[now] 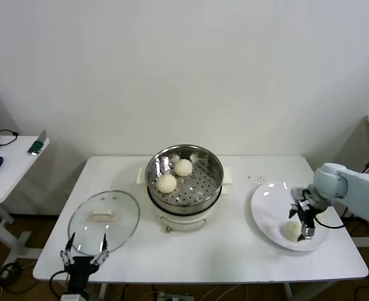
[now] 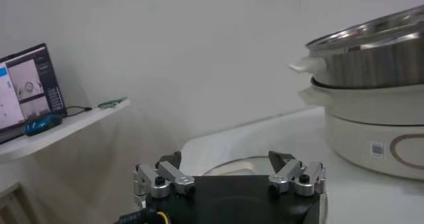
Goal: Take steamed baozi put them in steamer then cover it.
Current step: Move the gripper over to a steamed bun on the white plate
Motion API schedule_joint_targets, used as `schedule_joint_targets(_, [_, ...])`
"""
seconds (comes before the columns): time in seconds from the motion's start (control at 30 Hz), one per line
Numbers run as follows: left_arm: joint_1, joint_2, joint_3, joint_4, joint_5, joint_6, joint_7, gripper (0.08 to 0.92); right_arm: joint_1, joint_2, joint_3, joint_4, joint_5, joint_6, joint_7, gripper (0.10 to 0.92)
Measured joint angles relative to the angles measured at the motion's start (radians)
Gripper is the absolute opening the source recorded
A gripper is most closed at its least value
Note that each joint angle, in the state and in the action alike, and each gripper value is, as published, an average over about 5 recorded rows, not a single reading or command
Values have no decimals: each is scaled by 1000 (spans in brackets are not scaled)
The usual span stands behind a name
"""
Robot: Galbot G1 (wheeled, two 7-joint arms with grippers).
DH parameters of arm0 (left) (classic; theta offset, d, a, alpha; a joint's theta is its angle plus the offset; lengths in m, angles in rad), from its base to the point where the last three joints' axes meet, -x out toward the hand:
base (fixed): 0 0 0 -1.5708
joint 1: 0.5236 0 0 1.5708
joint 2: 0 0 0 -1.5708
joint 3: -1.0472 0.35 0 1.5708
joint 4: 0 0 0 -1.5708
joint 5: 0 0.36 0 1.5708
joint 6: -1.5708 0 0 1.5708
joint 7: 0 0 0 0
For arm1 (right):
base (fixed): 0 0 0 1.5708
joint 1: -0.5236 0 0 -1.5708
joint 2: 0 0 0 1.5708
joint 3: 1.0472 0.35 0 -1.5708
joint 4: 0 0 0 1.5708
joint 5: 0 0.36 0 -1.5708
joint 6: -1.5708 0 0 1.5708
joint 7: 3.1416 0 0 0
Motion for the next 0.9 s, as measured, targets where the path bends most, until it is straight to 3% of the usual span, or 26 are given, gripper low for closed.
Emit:
schedule_joint_targets(0.57, [16, -3, -6, 8, 4, -11, -2, 823, -52, 32, 42, -60, -37, 11, -11, 820])
schedule_joint_targets(0.9, [19, -2, -7, 8, 4, -13, -3, 823, -46, 47, 39, -74, -47, 22, -15, 716])
